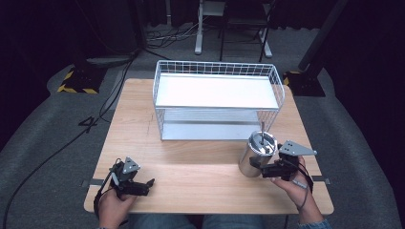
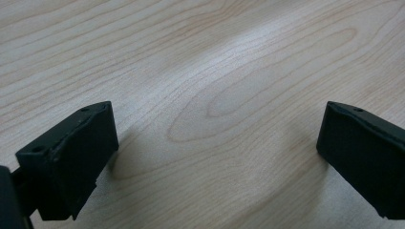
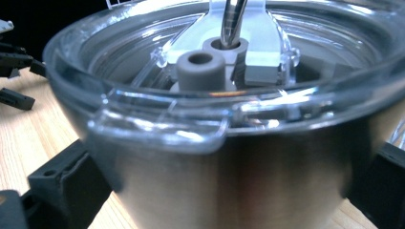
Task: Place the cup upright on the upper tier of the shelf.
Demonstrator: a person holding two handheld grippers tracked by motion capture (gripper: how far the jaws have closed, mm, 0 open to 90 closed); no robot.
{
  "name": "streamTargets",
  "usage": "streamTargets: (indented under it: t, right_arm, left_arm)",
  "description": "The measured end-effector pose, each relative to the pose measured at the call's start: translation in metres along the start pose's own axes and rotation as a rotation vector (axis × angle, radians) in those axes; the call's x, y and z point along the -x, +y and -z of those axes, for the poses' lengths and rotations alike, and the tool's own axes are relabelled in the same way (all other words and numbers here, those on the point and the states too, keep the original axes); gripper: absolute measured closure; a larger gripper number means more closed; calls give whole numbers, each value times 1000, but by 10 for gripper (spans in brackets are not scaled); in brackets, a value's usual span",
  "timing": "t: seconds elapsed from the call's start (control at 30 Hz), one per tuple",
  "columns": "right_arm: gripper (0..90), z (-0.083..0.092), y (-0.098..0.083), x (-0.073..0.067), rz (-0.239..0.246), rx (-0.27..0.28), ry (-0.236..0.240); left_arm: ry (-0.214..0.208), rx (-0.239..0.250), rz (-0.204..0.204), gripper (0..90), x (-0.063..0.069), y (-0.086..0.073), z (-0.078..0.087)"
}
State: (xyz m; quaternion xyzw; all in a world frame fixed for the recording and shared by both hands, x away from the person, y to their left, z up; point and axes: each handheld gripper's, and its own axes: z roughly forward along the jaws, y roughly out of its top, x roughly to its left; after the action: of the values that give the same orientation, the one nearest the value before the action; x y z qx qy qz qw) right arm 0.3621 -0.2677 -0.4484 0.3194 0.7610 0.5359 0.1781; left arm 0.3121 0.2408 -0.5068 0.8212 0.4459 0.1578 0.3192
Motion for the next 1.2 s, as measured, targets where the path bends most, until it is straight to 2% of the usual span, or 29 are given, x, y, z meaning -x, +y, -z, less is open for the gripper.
streamTargets:
  t: [0.1, 0.27, 0.47, 0.7, 0.9, 1.2]
  right_arm:
    - [9, -3, -2, -1, 22, -2, -8]
    - [8, -7, -3, 0, 22, 3, -8]
    - [5, -12, -7, 3, 15, 43, 19]
    - [12, -16, -8, 4, 19, 66, 22]
    - [28, -15, -7, 2, 41, 62, 16]
    - [32, -14, -6, 2, 50, 57, 21]
  left_arm:
    - [-1, 0, -1, 6, 0, 0, 0]
    - [0, 0, -2, 6, 0, 0, 0]
    - [0, -1, -1, 6, 0, 0, 0]
    - [-1, 0, 0, 6, 0, 0, 0]
    - [0, 0, 0, 6, 0, 0, 0]
    - [-1, 0, 0, 6, 0, 0, 0]
